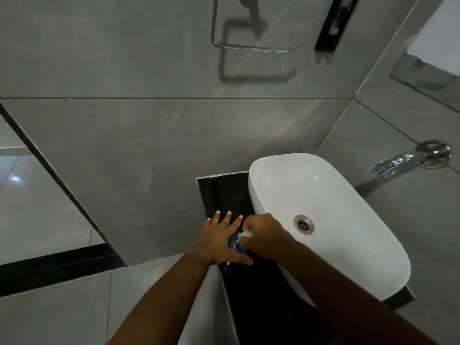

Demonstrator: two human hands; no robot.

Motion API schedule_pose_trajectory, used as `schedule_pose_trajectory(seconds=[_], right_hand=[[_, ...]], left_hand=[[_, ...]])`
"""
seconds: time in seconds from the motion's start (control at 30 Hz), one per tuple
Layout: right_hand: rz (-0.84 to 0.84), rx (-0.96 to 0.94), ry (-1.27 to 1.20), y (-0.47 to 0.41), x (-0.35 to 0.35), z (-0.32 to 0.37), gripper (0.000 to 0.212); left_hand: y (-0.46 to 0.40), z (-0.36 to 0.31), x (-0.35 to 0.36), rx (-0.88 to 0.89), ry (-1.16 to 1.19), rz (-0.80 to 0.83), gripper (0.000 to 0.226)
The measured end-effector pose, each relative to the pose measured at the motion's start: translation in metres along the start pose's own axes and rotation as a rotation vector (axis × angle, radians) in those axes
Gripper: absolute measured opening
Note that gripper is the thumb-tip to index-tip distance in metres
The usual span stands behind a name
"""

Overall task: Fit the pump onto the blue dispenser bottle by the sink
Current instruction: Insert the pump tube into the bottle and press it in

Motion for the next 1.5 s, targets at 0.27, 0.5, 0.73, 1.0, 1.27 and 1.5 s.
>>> schedule_pose_trajectory(seconds=[0.27,0.5,0.73,1.0,1.27,1.5], right_hand=[[0.052,-0.047,0.105,-0.016,0.02,0.005,0.024],[0.161,-0.196,0.284,-0.024,0.024,0.011,0.032],[0.194,-0.048,0.258,-0.039,0.029,-0.008,0.06],[0.152,0.0,0.137,-0.032,0.04,-0.028,0.053],[-0.024,0.006,-0.122,-0.023,0.044,-0.044,0.019],[-0.012,0.001,-0.157,-0.024,0.049,-0.051,0.03]], left_hand=[[0.003,0.004,0.005,-0.039,0.144,-0.009,0.129],[0.002,0.005,0.008,-0.052,0.185,-0.003,0.128],[0.003,0.004,0.008,-0.056,0.173,-0.014,0.127],[0.005,0.001,0.006,-0.068,0.182,-0.011,0.129],[0.007,0.001,0.005,-0.063,0.179,-0.029,0.128],[0.005,0.002,0.004,-0.024,0.114,-0.077,0.129]])
Point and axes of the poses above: each hand's wrist, its own y-axis away from the middle knuckle, its own x-axis out of the palm, z = x × y, the point moved 6 cm from there along -y, towards the middle knuckle, and after that the axes turned 1 degree about -z, right-handed, at the moved point
